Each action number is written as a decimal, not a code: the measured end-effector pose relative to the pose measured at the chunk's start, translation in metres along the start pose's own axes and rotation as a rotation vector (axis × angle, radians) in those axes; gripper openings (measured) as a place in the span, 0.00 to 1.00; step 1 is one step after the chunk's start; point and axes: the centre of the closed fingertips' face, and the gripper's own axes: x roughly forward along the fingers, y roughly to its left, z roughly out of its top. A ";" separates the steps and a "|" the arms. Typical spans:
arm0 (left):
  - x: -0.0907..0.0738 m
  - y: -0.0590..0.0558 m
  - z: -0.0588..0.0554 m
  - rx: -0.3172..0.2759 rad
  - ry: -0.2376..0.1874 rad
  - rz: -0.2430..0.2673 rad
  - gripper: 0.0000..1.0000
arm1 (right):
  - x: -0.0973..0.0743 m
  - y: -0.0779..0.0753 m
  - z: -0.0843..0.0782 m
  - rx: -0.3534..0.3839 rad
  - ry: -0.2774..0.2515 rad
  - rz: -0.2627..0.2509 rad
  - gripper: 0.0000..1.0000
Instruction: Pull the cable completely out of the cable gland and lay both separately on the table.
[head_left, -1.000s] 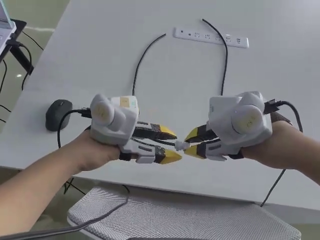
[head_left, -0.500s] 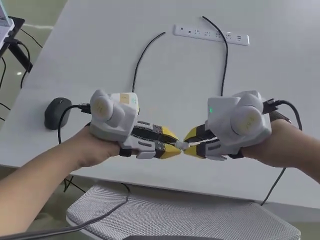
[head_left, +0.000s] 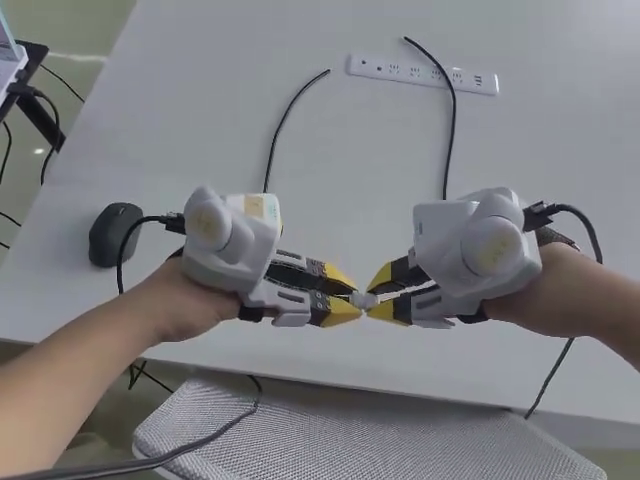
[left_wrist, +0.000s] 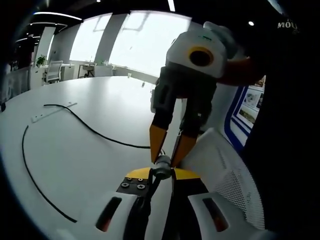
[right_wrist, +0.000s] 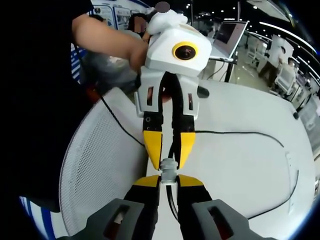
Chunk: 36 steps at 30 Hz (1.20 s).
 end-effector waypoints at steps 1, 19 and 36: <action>0.000 0.000 0.000 0.000 0.002 -0.001 0.15 | 0.001 0.001 -0.001 -0.001 0.002 0.010 0.08; 0.000 -0.003 -0.006 0.143 0.058 0.001 0.15 | 0.001 -0.001 0.000 0.212 -0.028 0.184 0.15; 0.002 -0.009 -0.006 0.216 0.095 -0.020 0.16 | 0.004 0.013 0.001 0.389 -0.017 0.432 0.14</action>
